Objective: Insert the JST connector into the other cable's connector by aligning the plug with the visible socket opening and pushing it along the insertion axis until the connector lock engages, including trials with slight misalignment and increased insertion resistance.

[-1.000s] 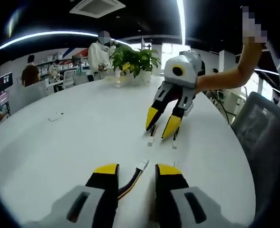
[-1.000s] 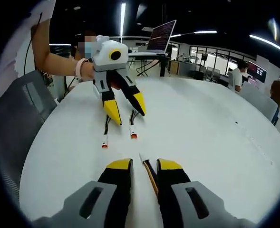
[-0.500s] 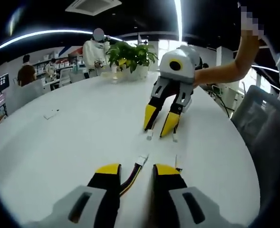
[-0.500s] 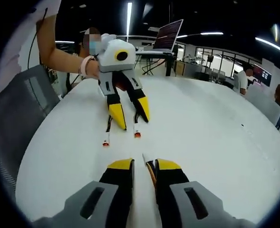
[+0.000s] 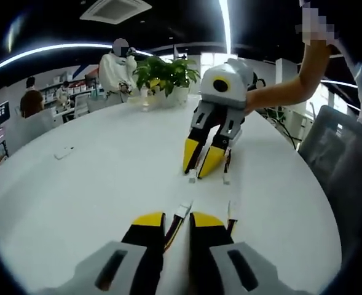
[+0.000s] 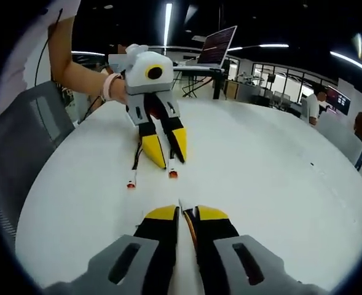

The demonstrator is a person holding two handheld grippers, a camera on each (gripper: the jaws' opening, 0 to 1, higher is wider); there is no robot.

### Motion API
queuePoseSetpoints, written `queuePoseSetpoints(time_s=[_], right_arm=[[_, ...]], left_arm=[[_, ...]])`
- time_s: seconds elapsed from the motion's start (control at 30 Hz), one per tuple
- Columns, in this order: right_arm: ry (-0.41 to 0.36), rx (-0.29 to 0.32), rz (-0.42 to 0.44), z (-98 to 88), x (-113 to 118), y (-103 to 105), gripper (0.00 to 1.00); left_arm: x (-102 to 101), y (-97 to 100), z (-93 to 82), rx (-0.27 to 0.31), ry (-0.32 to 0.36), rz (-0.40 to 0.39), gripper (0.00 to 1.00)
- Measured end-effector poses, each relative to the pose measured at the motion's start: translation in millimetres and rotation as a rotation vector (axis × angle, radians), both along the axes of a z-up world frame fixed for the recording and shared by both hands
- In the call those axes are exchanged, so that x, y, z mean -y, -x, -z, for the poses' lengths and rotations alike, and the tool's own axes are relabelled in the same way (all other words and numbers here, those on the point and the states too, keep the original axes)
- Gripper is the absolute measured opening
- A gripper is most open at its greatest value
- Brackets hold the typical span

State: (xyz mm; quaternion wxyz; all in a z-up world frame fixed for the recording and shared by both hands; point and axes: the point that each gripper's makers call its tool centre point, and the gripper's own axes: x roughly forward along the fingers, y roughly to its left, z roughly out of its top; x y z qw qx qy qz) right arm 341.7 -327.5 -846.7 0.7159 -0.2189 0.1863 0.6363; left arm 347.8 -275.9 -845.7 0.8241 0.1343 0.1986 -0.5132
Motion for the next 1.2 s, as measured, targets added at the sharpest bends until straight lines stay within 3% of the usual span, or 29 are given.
queuePoseSetpoints(time_s=[0.63, 1.2], right_arm=[[-0.035, -0.007, -0.001, 6.2, -3, -8, 0.05], [-0.057, -0.025, -0.015, 6.0, -4, -7, 0.04]], left_arm=[[5, 11.4, -1.6, 0.015, 0.04, 0.085, 0.02], [6, 10.6, -3.8, 0.005, 0.065, 0.097, 0.01]])
